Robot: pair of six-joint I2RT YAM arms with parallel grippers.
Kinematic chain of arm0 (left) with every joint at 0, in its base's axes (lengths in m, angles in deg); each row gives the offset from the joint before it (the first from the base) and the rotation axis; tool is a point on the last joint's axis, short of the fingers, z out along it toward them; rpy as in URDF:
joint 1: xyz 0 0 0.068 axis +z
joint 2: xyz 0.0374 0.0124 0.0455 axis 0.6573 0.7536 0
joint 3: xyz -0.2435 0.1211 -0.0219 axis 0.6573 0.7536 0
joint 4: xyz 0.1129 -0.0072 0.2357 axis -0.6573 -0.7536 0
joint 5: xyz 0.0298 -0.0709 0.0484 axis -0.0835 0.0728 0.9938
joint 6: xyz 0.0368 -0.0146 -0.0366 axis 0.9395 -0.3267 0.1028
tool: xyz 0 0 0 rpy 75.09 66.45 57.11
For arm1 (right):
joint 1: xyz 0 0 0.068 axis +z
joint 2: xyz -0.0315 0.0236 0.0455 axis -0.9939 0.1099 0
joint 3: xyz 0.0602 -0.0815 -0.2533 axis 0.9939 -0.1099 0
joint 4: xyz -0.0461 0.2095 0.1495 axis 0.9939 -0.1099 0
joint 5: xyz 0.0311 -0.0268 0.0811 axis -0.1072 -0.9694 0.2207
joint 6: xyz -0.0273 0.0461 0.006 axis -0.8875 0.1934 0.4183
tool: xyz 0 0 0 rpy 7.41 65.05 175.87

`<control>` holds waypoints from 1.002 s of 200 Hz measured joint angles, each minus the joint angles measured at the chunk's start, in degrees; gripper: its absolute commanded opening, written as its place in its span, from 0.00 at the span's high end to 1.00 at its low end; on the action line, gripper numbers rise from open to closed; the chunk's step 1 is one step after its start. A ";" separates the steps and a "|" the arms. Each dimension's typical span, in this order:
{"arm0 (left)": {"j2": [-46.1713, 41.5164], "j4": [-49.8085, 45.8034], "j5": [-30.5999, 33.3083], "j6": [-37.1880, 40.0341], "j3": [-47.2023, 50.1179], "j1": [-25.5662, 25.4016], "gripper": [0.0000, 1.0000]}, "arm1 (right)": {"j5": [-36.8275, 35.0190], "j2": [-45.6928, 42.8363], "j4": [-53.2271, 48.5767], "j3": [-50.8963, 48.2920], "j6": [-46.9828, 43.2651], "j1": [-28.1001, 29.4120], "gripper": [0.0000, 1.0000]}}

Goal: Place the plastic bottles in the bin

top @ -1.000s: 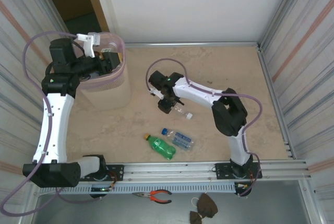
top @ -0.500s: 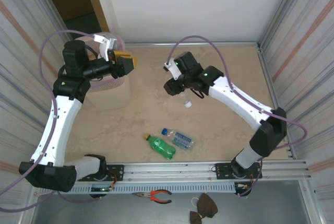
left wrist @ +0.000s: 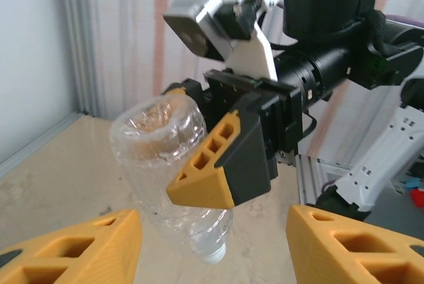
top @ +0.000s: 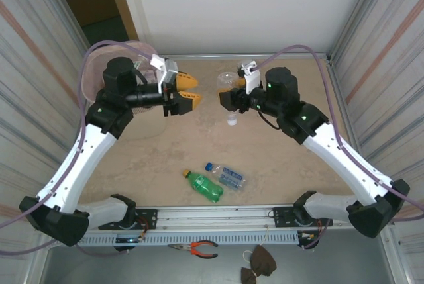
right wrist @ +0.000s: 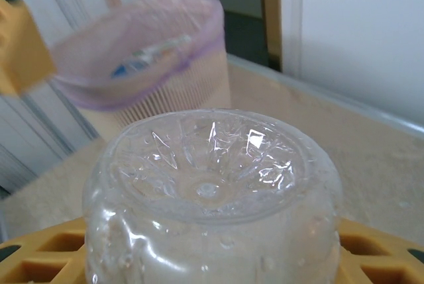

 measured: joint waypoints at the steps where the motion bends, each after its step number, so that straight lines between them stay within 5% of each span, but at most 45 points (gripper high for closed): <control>1: 0.02 0.07 0.00 0.02 0.00 -0.09 0.40 | 0.04 -0.20 0.22 -0.07 0.02 0.00 0.45; 94: 5.35 1.51 -0.55 2.10 -1.03 -7.26 0.34 | 6.54 -8.15 12.92 -3.74 1.90 1.31 0.45; 157: 8.33 0.09 -4.74 2.95 -5.18 -9.46 0.42 | 8.63 -9.49 14.38 -3.34 1.27 3.08 0.47; 200: 8.33 0.24 -11.17 3.54 -6.36 -10.51 0.32 | 12.09 -10.23 13.99 -2.25 0.09 5.90 0.49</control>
